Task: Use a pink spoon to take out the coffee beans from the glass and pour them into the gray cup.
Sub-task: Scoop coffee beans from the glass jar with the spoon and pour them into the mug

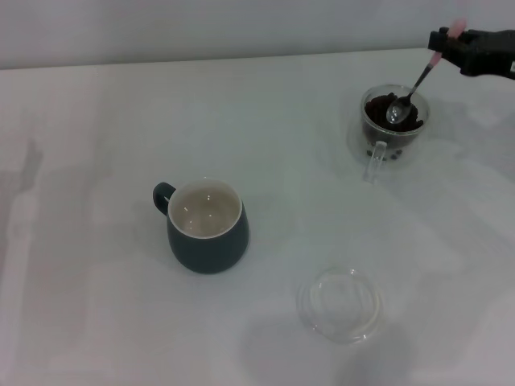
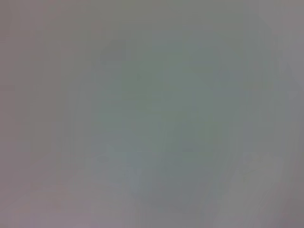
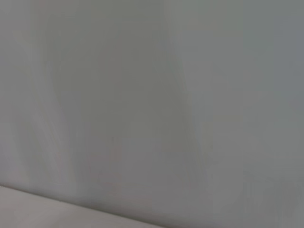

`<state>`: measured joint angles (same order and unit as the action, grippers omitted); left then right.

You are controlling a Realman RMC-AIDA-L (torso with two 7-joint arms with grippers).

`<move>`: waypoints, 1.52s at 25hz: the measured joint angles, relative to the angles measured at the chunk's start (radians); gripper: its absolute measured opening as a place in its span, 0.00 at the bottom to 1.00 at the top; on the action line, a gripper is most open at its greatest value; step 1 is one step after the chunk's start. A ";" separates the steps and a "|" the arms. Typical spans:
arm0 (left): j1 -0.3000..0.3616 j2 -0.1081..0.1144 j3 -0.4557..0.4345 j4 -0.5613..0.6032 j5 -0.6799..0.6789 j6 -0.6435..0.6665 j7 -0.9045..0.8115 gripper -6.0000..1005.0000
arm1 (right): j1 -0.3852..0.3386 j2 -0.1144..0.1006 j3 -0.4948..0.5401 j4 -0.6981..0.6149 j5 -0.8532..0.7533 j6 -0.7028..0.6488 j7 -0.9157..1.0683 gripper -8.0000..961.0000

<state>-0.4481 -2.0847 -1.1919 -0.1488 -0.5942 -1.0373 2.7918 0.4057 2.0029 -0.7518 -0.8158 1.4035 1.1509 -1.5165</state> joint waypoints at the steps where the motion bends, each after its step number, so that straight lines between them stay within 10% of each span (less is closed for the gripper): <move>1: 0.000 0.000 0.000 0.000 0.000 0.000 0.000 0.88 | 0.000 0.000 0.000 0.007 0.000 0.000 -0.007 0.16; 38: 0.013 0.003 0.001 0.000 -0.006 0.000 -0.017 0.88 | -0.004 -0.001 0.115 0.233 0.132 -0.025 0.128 0.16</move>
<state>-0.4353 -2.0816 -1.1909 -0.1488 -0.5998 -1.0370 2.7749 0.4020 2.0015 -0.6366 -0.5829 1.5355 1.1260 -1.3885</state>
